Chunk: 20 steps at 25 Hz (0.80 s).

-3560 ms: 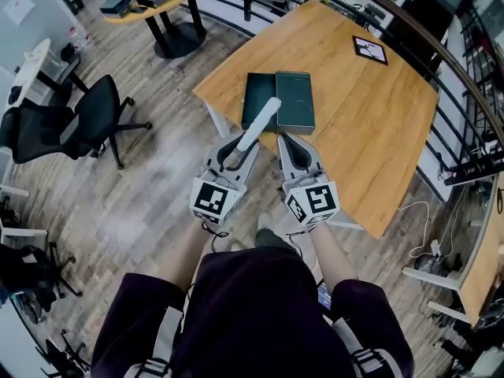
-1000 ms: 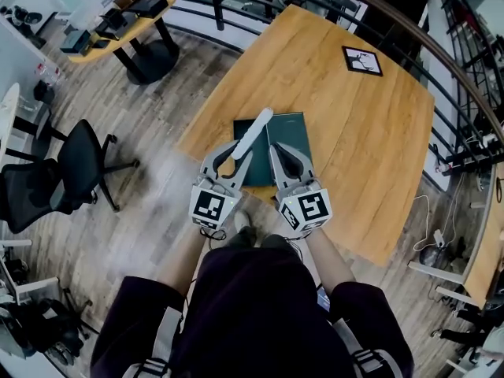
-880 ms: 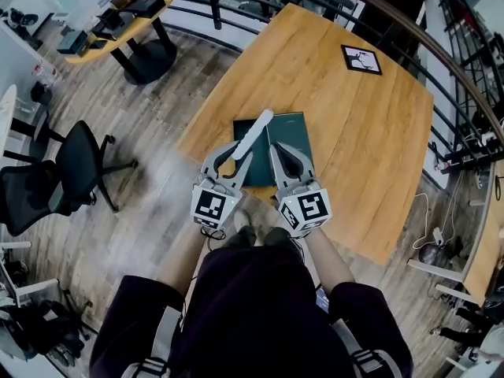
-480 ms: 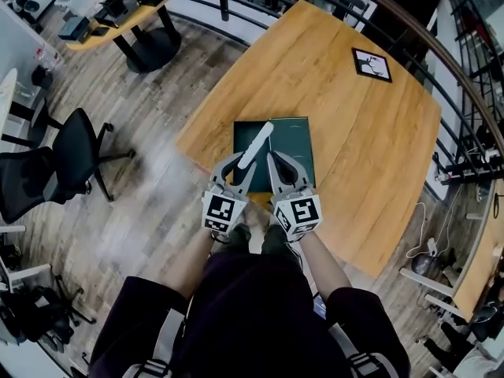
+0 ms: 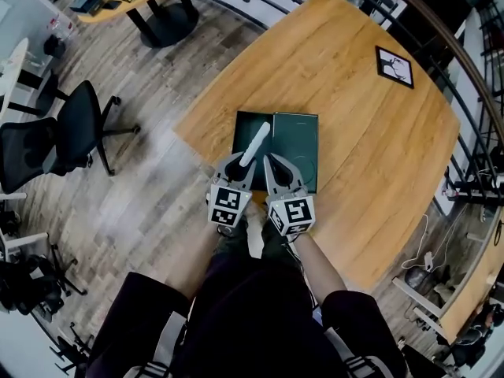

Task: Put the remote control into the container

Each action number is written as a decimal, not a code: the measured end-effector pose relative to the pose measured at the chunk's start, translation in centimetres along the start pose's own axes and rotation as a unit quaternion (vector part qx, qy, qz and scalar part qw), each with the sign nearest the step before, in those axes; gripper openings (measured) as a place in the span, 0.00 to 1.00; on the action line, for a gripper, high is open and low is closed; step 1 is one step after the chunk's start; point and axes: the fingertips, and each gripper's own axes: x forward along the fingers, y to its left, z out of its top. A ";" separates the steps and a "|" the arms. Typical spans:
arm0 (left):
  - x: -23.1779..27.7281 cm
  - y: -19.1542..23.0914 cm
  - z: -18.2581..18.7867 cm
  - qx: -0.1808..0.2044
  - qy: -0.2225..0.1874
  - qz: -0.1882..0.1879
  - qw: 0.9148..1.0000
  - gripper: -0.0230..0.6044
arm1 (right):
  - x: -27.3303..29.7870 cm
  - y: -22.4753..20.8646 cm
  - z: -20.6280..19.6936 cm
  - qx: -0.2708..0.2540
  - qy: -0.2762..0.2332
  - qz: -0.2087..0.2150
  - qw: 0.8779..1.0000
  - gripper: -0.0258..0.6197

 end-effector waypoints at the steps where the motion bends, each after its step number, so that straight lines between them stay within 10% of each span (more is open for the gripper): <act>1: 0.2 -0.1 -0.2 -0.002 0.003 0.000 1.000 0.21 | 0.0 -0.1 -0.2 0.002 0.001 0.002 1.000 0.07; 20: 4.0 -0.2 -6.6 -0.045 0.201 0.044 0.978 0.21 | -1.0 -1.4 -1.5 0.008 0.013 0.003 1.000 0.07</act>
